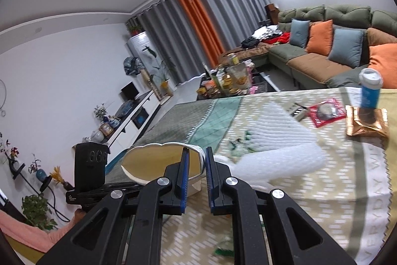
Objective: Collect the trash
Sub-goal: 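Grasp the white paper bowl rim with the right tool and lift it, then carry the paper bowl to the teal bin and open the right tool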
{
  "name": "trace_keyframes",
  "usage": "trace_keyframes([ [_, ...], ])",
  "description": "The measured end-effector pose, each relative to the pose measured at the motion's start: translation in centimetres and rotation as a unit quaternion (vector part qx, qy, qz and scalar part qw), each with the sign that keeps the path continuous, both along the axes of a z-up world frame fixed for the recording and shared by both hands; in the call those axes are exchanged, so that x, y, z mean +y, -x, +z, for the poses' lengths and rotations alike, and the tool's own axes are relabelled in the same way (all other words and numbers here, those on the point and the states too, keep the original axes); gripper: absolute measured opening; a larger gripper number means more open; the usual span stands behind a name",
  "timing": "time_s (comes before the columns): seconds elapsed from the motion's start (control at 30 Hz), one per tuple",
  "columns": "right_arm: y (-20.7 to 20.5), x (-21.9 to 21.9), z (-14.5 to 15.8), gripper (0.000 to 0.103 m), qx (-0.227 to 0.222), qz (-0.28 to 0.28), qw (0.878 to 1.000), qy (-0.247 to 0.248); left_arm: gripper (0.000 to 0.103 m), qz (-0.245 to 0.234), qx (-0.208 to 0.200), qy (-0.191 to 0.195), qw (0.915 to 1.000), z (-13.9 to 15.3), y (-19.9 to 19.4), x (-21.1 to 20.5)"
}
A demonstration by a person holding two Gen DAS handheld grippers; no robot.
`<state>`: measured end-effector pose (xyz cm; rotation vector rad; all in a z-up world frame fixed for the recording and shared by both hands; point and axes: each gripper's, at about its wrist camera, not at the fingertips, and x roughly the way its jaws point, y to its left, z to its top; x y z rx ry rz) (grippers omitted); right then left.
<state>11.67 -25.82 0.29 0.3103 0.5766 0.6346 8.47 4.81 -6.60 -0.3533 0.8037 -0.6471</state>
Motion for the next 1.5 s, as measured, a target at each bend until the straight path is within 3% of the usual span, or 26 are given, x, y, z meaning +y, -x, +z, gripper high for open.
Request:
trace_keyframes([
  [0.3,-1.8,6.1,0.3,0.013,-0.004,0.063,0.998,-0.006,0.007,0.073,-0.046,-0.031,0.9958,3.3,3.1,6.3],
  [0.5,-2.3,8.6,0.3,0.013,-0.004,0.079,0.997,-0.001,0.007,0.086,-0.025,-0.009,0.9959,2.7,3.4,9.3],
  [0.63,-2.7,8.4,-0.6,0.013,0.01,0.067,0.998,0.003,0.036,0.081,-0.001,-0.001,0.9967,1.0,2.8,9.1],
  [0.77,-2.6,8.2,-1.3,0.013,0.022,0.061,0.998,0.009,0.049,0.064,0.023,0.007,0.9977,-0.4,1.4,7.9],
  [0.87,-2.6,7.8,-1.8,0.012,0.028,0.057,0.998,0.012,0.049,0.05,0.032,0.021,0.998,-1.2,0.7,6.8],
  [0.97,-2.8,7.4,-2.2,0.011,0.035,0.054,0.998,0.01,0.043,0.037,0.022,0.026,0.9987,-1.1,0.6,6.2],
  [1.03,-3.0,7.1,-2.5,0.011,0.037,0.048,0.998,0.009,0.013,0.03,0.016,0.014,0.9993,-0.8,0.5,5.5],
  [1.1,-3.1,6.7,-2.6,0.011,0.041,0.047,0.998,0.003,0.007,0.026,0.01,0.015,0.9995,-0.7,0.6,5.4],
  [1.3,-3.4,6.7,-2.3,0.011,0.042,0.052,0.998,-0.008,0.005,0.044,-0.026,-0.016,0.9986,0.8,2.2,5.6],
  [1.5,-3.9,8.0,-1.9,0.011,0.041,0.072,0.996,-0.022,0.005,0.096,-0.051,-0.053,0.9926,2.5,3.9,8.4],
])
